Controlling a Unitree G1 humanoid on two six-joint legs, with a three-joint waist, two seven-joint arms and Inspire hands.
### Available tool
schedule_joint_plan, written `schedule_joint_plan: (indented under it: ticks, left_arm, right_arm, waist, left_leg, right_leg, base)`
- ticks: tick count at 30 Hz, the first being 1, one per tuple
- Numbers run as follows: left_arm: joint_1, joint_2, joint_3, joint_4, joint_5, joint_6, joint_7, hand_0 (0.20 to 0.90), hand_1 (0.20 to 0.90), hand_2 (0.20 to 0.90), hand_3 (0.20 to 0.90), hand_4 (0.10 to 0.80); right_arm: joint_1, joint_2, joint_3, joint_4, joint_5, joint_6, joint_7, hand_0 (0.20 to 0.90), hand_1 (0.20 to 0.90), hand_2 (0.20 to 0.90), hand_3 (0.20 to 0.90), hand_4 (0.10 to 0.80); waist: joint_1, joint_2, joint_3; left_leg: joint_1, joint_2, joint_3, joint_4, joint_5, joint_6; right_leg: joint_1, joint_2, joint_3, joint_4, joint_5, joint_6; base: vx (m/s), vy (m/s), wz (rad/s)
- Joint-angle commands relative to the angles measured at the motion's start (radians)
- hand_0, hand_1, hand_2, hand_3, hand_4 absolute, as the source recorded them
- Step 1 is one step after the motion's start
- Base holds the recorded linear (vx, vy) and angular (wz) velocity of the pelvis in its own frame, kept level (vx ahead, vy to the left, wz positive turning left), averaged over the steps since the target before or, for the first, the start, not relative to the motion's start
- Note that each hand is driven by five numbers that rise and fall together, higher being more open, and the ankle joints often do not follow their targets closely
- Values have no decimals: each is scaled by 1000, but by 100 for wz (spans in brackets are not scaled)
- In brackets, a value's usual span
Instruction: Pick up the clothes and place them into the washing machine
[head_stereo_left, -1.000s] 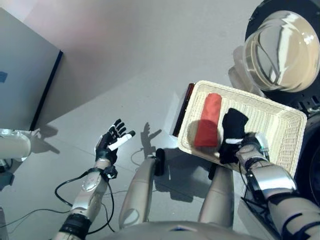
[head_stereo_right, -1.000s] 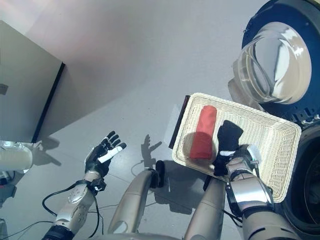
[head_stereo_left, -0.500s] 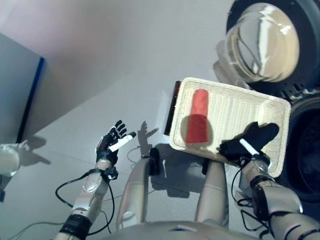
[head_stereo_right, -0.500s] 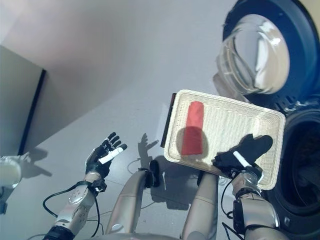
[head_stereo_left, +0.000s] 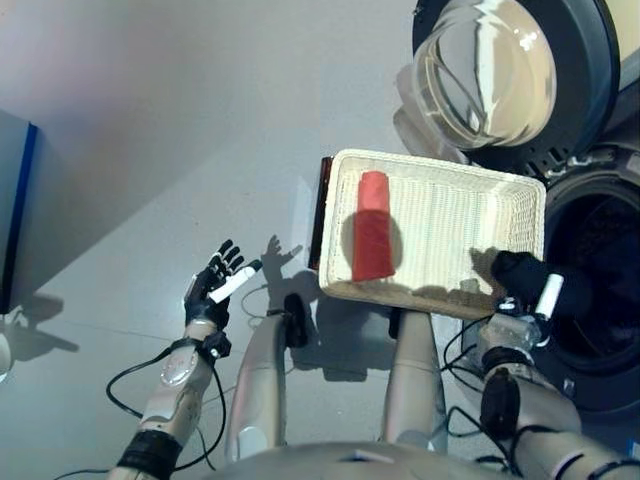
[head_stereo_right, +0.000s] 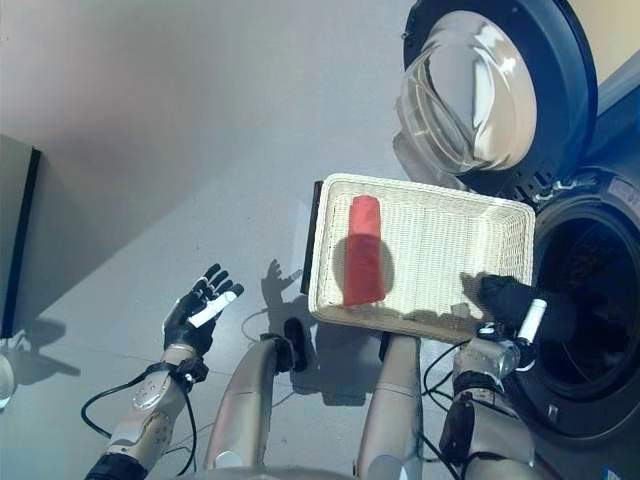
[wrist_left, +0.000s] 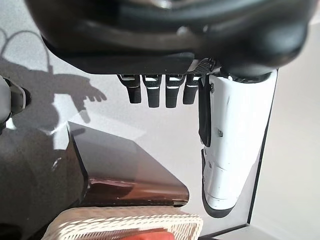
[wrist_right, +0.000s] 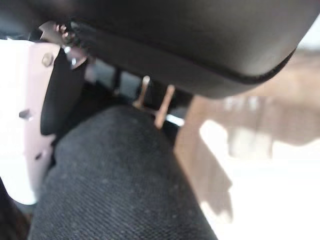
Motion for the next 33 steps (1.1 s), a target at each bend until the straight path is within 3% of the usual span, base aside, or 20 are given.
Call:
schedule_joint_plan:
  ticks: [1, 12, 20, 23, 25, 33]
  left_arm:
    - [19, 36, 19, -52, -17, -68, -9, 900, 900, 900, 900, 800]
    - [35, 73, 9, -65, -12, -66, -28, 900, 900, 900, 900, 800]
    - [41, 73, 4, -62, -19, -63, -29, 900, 900, 900, 900, 800]
    - [43, 75, -1, -65, -21, -64, -27, 900, 900, 900, 900, 800]
    - [45, 74, 1, -69, -22, -63, -24, 900, 900, 900, 900, 800]
    - [40, 73, 11, -63, -26, -63, -7, 900, 900, 900, 900, 800]
  right_arm:
    - [-11, -149, -46, -47, 71, -146, 9, 200, 200, 200, 200, 300]
    - [-79, -439, -48, 72, 5, -96, -80, 200, 200, 200, 200, 300]
    - [-92, -574, -74, 141, -3, -87, -133, 200, 200, 200, 200, 300]
    - [-92, -585, -72, 155, 0, -90, -143, 200, 200, 200, 200, 300]
    - [-88, -581, -73, 158, 4, -92, -143, 900, 900, 900, 900, 800]
    - [-88, -534, -51, 184, 10, -87, -148, 900, 900, 900, 900, 800]
  waist:
    - [-9, 30, -11]
    - [-10, 45, -31]
    - [-16, 50, -41]
    - [-18, 51, -42]
    - [-18, 51, -42]
    - [-15, 43, -46]
  left_leg:
    - [55, 47, -77, -27, -8, -75]
    - [71, 54, -59, -56, -1, -84]
    - [82, 62, -57, -76, 12, -98]
    - [82, 67, -58, -80, 15, -101]
    - [82, 68, -59, -81, 16, -101]
    - [71, 70, -67, -74, 22, -103]
  right_leg:
    - [64, -30, 31, -45, 15, -7]
    - [49, -29, 51, -49, 17, -4]
    - [48, -26, 52, -42, 6, -8]
    - [49, -21, 49, -40, 5, -10]
    - [47, -19, 47, -40, 6, -11]
    - [51, -18, 35, -42, 14, -12]
  base:
    - [29, 1, -4]
    - [11, -2, -4]
    - [9, -12, -3]
    - [0, 0, 0]
    - [0, 0, 0]
    - [0, 0, 0]
